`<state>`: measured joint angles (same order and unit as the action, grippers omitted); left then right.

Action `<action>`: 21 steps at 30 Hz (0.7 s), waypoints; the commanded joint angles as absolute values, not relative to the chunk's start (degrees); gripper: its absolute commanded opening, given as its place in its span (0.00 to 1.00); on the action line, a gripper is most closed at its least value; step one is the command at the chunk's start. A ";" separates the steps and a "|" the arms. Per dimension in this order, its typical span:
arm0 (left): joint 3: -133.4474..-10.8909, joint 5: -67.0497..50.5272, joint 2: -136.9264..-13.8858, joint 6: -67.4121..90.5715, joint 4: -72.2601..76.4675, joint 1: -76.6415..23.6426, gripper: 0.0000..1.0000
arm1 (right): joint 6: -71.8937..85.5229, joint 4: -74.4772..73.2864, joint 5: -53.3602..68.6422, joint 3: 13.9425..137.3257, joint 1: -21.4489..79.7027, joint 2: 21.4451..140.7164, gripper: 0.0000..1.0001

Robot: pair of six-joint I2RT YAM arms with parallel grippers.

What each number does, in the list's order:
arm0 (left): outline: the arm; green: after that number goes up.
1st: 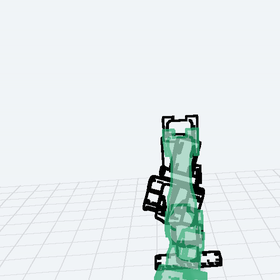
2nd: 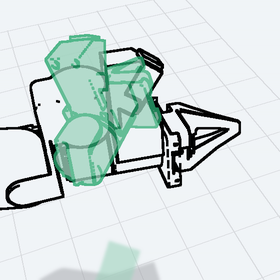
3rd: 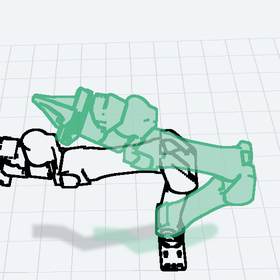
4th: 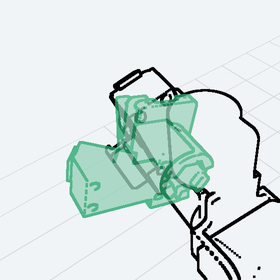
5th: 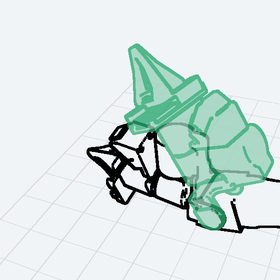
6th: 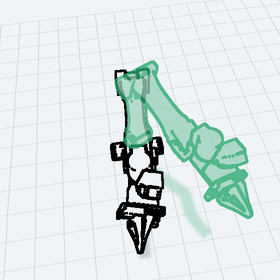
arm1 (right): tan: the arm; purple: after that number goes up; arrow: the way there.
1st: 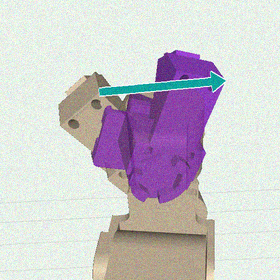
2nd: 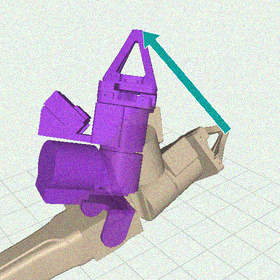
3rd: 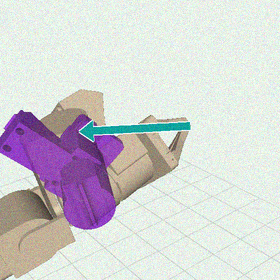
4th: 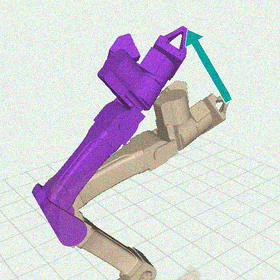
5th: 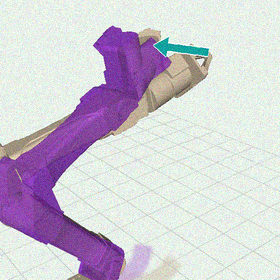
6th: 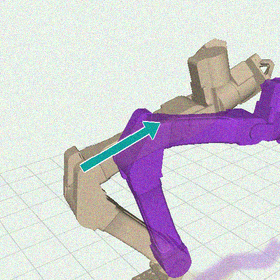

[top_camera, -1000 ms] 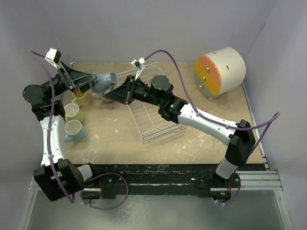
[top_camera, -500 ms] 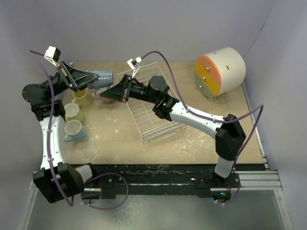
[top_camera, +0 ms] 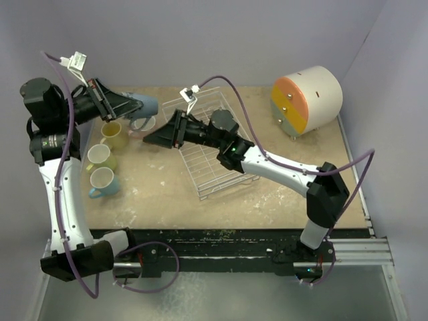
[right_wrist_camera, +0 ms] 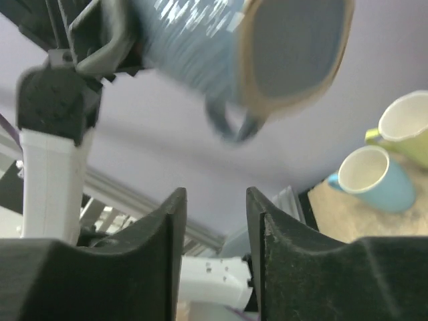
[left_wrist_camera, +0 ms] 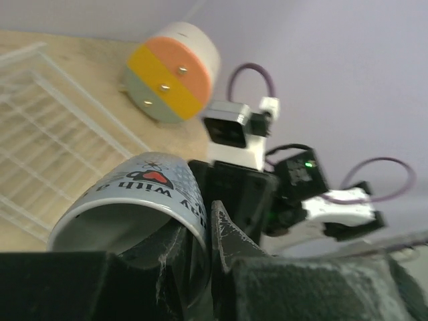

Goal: Unload the cups from the dish rack

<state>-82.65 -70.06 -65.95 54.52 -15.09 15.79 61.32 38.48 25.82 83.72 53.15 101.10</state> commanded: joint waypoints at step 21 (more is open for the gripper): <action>-74.95 -16.45 -70.91 -17.14 -62.92 -4.06 0.00 | 41.57 -2.77 1.16 69.04 49.57 66.97 0.71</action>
